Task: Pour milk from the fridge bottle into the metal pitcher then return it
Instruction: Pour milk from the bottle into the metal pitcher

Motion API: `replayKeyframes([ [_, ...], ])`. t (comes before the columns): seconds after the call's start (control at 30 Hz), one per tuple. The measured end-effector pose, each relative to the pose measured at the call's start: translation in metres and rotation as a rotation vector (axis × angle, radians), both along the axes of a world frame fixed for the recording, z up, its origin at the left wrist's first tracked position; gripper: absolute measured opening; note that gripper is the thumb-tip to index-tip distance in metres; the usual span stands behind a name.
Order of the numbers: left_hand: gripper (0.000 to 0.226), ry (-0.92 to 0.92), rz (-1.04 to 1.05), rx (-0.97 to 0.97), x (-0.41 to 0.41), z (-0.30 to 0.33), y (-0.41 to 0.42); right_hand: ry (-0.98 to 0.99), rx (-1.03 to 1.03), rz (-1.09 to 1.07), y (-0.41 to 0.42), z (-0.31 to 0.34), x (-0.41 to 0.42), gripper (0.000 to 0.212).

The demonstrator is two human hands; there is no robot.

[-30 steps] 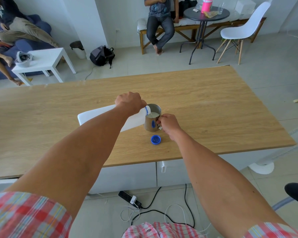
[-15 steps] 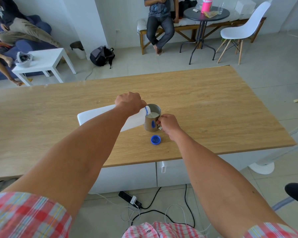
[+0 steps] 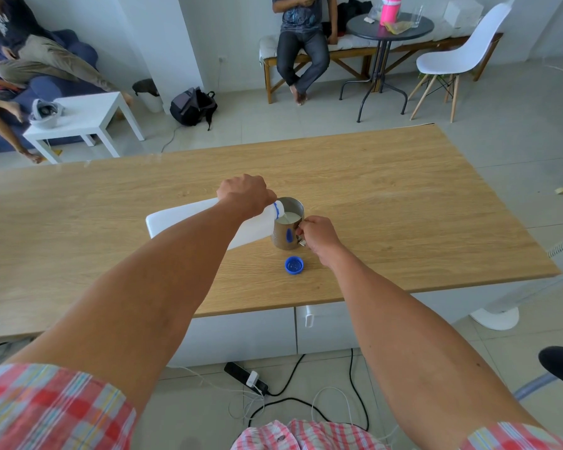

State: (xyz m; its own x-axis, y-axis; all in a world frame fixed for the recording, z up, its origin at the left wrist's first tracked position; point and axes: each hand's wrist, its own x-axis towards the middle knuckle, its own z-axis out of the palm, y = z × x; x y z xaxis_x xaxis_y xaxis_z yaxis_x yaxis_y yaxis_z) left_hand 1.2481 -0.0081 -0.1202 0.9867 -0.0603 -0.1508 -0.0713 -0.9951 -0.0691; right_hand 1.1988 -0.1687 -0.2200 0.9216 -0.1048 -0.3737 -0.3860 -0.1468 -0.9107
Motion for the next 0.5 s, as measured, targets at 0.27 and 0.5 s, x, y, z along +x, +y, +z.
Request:
replayKeyframes([
  [0.27,0.036,-0.004,0.004,-0.002,-0.0002,0.0,-0.0004,-0.005,0.001,-0.002,0.0001,0.0001,0.0002,0.023],
  [0.5,0.035,-0.003,-0.003,-0.002,-0.0001,0.0002,-0.0007,-0.007,0.002,0.003,-0.0002,-0.0003,0.0,0.023],
])
